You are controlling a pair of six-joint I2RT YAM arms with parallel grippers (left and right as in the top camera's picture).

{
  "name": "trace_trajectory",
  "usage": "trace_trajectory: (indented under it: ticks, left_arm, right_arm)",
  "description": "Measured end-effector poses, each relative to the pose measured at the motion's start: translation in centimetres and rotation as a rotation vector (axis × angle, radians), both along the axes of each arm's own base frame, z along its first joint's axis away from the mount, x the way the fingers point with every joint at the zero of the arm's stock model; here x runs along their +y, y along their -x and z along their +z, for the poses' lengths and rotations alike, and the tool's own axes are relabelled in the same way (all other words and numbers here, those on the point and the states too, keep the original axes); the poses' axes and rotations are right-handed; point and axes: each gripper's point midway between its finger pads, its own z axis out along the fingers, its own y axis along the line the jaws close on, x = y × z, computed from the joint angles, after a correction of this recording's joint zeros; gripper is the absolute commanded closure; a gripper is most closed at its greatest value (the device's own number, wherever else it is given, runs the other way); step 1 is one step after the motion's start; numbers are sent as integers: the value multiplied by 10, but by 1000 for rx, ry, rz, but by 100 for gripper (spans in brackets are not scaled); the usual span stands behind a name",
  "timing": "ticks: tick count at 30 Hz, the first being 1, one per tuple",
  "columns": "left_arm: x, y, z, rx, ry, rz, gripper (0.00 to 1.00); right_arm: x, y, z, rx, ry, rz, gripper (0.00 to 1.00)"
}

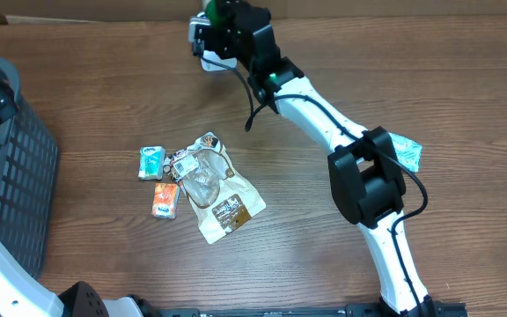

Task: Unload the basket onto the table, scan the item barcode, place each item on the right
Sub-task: 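Hold the jar up in front of the white scanner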

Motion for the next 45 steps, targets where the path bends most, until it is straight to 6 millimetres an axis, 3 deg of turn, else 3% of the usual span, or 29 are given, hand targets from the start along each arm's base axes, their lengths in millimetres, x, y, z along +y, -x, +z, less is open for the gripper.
trace_trajectory:
  ticks: [4,27,32,35,38,45]
  left_arm:
    - [0,0,0,0,0,0,0]
    - [0,0,0,0,0,0,1]
    - [0,0,0,0,0,0,0]
    - [0,0,0,0,0,0,0]
    - [0,0,0,0,0,0,1]
    - [0,0,0,0,0,0,1]
  right_arm:
    - [8,5,1,-24,34,20,81]
    - [6,4,0,-34,57,20,81]
    - [10,11,-16,81,3,26,81]
    - [14,26,-28,236,-64,40,82]
    - [13,56,-18,436,-153,47,82]
    - [-12,144,62,807,-379,22,81]
